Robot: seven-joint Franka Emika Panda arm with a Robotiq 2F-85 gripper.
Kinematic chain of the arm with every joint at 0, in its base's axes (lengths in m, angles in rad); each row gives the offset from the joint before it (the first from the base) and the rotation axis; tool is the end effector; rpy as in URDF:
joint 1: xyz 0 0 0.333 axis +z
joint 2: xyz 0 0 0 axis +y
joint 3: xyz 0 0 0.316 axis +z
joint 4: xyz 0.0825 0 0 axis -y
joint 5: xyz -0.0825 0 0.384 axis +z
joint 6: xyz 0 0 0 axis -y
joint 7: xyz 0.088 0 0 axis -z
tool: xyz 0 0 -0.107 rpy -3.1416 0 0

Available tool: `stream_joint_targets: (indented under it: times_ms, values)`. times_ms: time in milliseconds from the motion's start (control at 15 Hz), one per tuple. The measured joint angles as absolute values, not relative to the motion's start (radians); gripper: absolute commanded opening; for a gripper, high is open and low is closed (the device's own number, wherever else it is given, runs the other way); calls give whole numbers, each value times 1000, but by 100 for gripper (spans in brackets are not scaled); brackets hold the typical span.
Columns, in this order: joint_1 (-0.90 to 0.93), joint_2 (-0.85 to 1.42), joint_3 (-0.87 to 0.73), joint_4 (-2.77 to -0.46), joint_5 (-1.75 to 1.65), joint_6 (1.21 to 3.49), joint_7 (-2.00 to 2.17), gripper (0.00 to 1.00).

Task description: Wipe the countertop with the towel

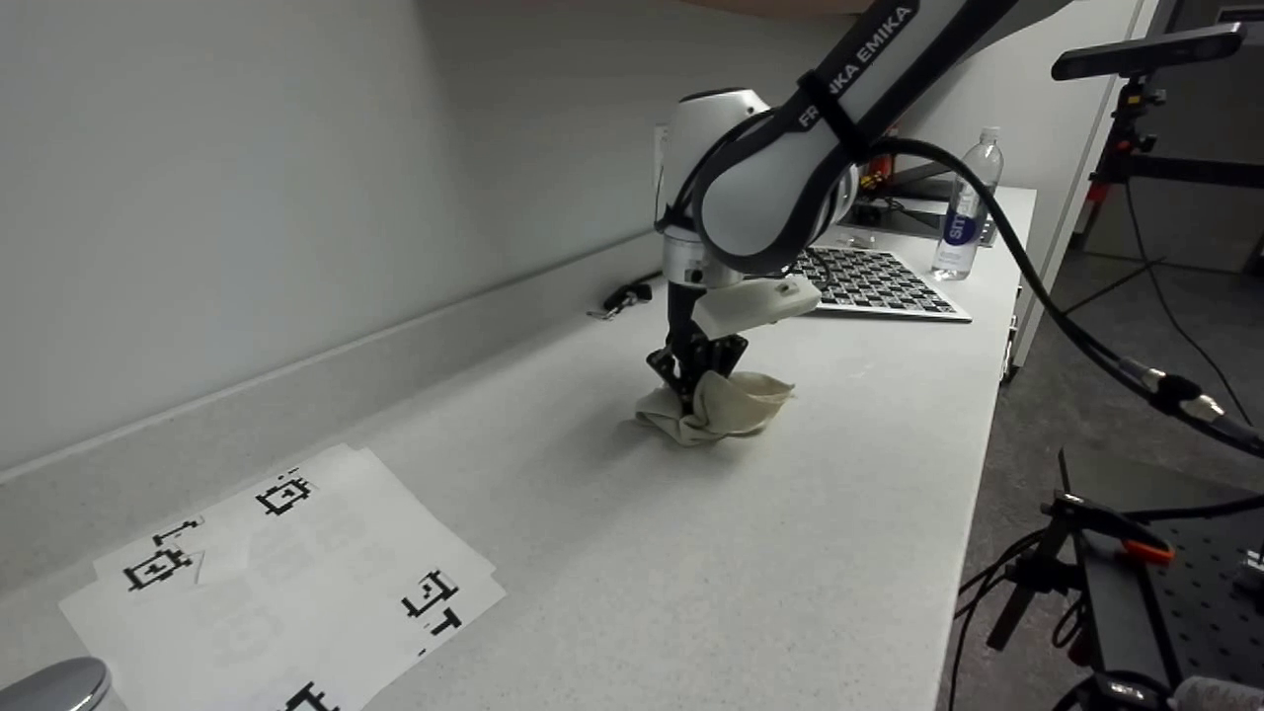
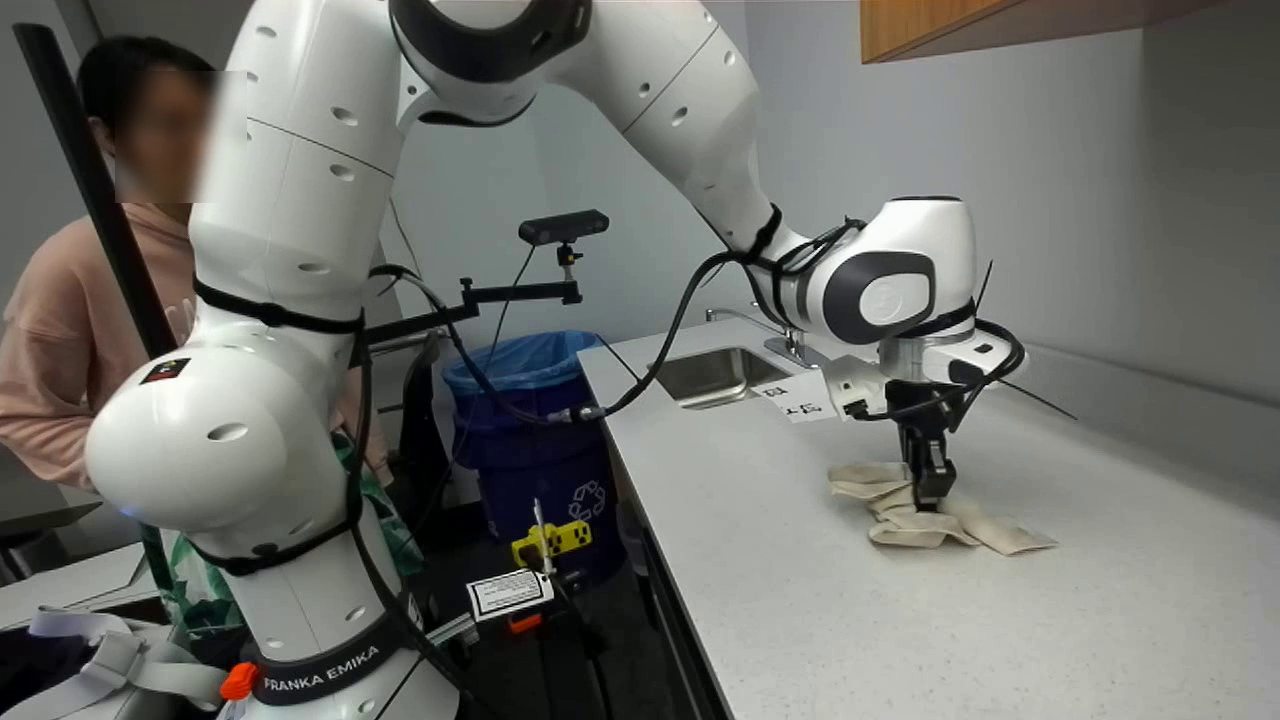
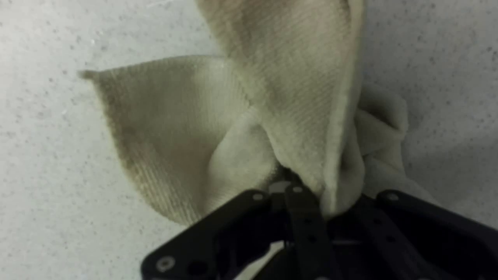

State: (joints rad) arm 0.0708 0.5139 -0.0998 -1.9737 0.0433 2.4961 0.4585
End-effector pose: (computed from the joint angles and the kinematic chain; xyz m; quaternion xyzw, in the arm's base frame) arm 0.6153 -0.0163 0.2083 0.9677 -0.2517 0.0081 0.0098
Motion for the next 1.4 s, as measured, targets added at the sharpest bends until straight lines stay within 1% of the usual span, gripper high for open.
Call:
stream_joint_targets:
  times_ms: [333, 733, 933, 1400]
  values:
    - [71, 453, -98, -2070, 53, 2496, 459, 2]
    - [79, 450, -101, -2070, 20, 2493, 461, 2]
    - [91, 465, -107, -2022, -32, 2493, 465, 2]
    - [105, 534, -111, -1816, -72, 2492, 466, 2]
